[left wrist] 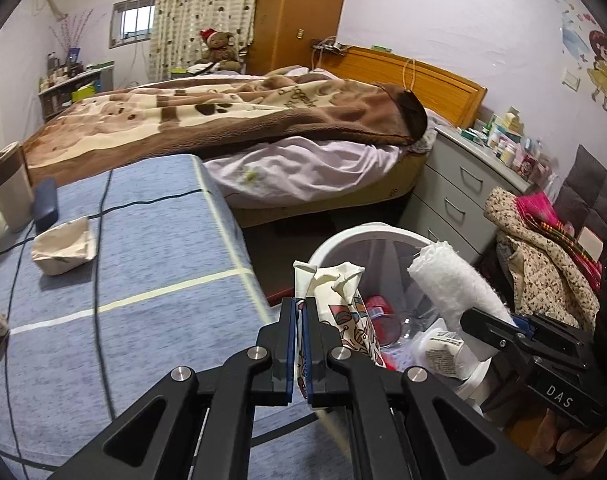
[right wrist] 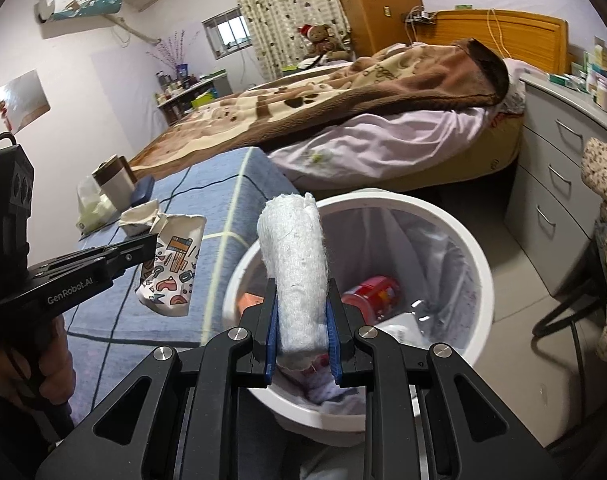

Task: Collect trash
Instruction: 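Carry the foam roll and wrapper over the trash bin with both tools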

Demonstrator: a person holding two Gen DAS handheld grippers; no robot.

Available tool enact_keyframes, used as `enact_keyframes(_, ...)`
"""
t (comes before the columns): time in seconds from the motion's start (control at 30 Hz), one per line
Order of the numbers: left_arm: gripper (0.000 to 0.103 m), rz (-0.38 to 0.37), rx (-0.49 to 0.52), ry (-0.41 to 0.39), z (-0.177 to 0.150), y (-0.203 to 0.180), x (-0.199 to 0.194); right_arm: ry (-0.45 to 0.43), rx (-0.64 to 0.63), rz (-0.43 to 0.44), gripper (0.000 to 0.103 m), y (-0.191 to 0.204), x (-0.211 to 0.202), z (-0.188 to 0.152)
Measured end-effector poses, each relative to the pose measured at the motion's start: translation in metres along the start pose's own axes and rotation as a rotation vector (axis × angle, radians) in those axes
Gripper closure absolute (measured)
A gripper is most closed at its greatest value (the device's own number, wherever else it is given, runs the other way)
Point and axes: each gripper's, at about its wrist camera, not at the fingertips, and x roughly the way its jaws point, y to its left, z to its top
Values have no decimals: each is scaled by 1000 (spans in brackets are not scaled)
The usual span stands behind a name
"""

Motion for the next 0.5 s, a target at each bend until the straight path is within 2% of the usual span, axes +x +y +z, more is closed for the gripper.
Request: enact_keyframes(0.5,100,-45,43,57,1,-31,40,26,46,-23,80,-25,5,-4)
